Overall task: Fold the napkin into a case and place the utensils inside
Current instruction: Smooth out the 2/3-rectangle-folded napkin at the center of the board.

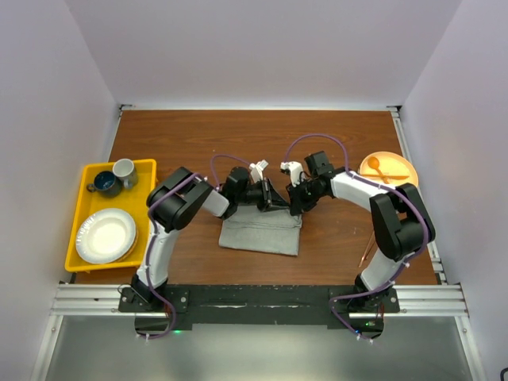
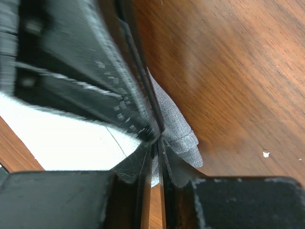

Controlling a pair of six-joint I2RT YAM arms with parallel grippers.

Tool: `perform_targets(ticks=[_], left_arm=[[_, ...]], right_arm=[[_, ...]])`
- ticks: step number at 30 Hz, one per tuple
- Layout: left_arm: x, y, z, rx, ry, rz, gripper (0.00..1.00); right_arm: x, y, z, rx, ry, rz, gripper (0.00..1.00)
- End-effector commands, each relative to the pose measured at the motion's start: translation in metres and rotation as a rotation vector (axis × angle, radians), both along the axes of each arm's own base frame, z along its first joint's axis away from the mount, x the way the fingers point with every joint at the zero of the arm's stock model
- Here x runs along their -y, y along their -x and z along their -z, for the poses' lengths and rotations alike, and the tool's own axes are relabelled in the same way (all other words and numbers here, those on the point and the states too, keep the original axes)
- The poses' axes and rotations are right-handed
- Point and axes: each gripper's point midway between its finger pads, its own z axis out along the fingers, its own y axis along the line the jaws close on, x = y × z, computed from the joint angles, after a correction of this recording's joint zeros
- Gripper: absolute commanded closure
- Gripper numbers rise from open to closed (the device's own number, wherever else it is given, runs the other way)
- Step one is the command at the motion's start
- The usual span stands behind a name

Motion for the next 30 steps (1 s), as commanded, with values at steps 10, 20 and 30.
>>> perform_targets(ticks=[10, 20, 30], left_arm=[[-0.044, -0.007, 0.080, -0.171, -0.235, -0.147, 1.00], [-0.065, -0.057, 0.068, -0.077, -0.240, -0.234, 1.00], [-0.072, -0.051, 0.071, -0.062, -0.260, -0.228, 1.00]], right_arm=[[-0.015, -0.022, -0.071, -0.055, -0.189, 0.094, 0.50], [-0.063, -0.085, -0.104, -0.137, -0.471, 0.290, 0.54], [-0.063, -0.069, -0.038, -0.360, -0.479, 0.507, 0.65]])
